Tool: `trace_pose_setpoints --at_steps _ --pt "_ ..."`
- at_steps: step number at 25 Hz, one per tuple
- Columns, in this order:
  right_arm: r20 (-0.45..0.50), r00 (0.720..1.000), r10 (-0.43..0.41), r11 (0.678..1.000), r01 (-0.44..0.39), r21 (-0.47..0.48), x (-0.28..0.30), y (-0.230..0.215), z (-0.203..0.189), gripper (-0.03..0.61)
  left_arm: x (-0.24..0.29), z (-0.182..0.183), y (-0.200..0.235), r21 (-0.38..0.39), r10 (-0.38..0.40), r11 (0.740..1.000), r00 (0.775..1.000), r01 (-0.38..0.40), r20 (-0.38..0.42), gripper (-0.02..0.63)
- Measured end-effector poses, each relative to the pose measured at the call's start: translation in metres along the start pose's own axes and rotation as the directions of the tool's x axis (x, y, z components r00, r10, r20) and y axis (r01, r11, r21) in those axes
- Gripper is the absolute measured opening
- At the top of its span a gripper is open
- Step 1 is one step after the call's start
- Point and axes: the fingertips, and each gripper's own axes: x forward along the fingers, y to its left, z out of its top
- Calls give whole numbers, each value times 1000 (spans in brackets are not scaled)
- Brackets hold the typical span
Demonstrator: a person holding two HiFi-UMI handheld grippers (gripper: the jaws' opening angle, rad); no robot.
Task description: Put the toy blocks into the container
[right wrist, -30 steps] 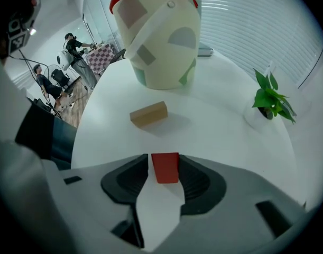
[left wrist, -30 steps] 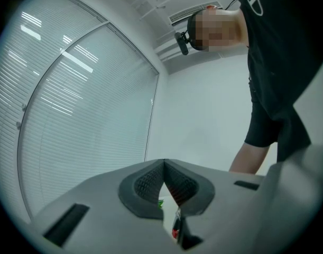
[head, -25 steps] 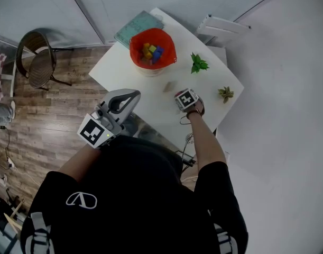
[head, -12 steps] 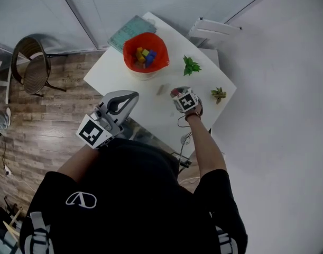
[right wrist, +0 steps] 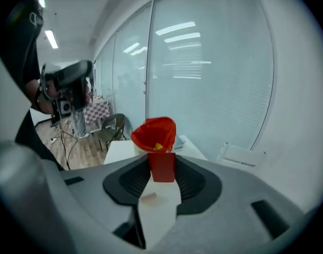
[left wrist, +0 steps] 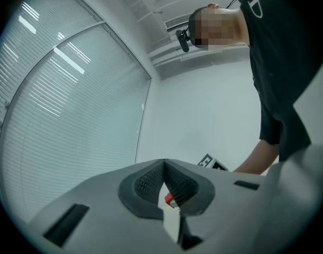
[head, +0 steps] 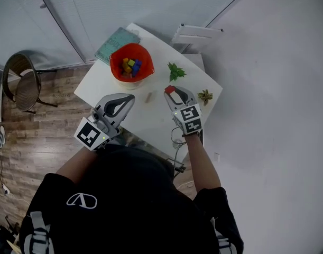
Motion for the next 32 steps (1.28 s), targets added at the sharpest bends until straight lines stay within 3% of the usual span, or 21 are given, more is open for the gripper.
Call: trace_pose_setpoints --at_steps 7,10,14,17,23,27,32 --pt "227 969 -98 995 94 30 -70 11 69 147 17 11 -8 9 -48 999 998 48 28 5" --pt "319 937 -144 989 139 41 -97 15 87 147 22 14 -10 13 -61 998 998 60 36 5" --pt "443 874 -201 980 182 85 -130 20 100 147 26 16 -13 18 -70 997 997 70 40 5" --pt "490 840 -232 973 206 108 -147 21 98 147 27 16 -15 24 -74 997 997 73 37 5" --pt "461 847 -263 965 232 123 -152 21 92 147 26 17 -16 29 -73 997 997 72 30 5" --pt "502 832 -237 971 208 115 -151 25 103 148 25 17 -14 31 -68 997 997 67 31 5" --pt "503 836 -221 975 199 97 -138 18 111 147 21 18 -11 33 -52 998 998 51 31 5"
